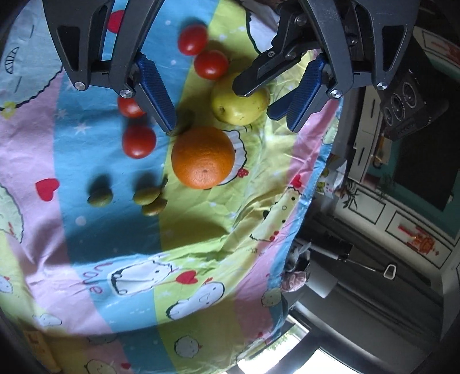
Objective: Organize fruits
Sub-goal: 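Lower the open right tool around the green pear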
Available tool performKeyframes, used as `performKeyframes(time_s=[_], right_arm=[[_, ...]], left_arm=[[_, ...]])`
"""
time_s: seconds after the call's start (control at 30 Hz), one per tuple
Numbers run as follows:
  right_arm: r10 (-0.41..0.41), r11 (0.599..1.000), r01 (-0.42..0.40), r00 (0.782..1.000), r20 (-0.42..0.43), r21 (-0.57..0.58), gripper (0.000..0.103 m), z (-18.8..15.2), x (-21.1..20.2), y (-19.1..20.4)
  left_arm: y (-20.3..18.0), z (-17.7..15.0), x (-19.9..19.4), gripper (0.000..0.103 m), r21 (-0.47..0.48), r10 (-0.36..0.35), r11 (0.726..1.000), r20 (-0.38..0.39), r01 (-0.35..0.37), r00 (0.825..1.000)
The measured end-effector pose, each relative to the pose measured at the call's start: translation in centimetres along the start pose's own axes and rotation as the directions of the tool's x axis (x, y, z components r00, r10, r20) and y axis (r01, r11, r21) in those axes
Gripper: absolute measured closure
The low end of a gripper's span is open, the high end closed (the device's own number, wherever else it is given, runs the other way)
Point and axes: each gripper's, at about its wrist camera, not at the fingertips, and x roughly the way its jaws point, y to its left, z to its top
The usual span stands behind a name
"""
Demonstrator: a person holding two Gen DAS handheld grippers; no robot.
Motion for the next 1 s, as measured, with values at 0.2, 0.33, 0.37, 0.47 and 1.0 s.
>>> performKeyframes(time_s=[0.2,0.33,0.37,0.47,1.0], right_arm=[[0.016,1.0,-0.018,0.996,-0.083,-0.018,0.029,-0.4,2.6,0.6],[0.046,0.999,-0.049,0.991,-0.123,-0.017,0.029,-0.4,3.5,0.6],[0.047,0.999,-0.05,0.991,-0.128,-0.017,0.029,-0.4,3.7,0.7],[0.045,0.999,-0.049,0.987,-0.151,-0.02,0.029,-0.5,4.4,0.7],[0.078,0.997,-0.077,0.972,-0.224,0.012,0.029,-0.8,6.0,0.1]], left_arm=[[0.1,-0.1,0.1,0.042,-0.005,0.01,1.0,-0.006,-0.01,1.0],[0.2,-0.2,0.1,0.042,-0.007,0.013,1.0,-0.009,-0.013,1.0],[0.2,-0.3,0.1,0.042,-0.007,0.016,1.0,-0.01,-0.016,1.0],[0.3,-0.3,0.2,0.042,-0.01,0.02,1.0,-0.015,-0.02,1.0],[-0.1,-0.6,0.8,0.043,0.031,0.063,0.998,-0.019,-0.063,0.998]])
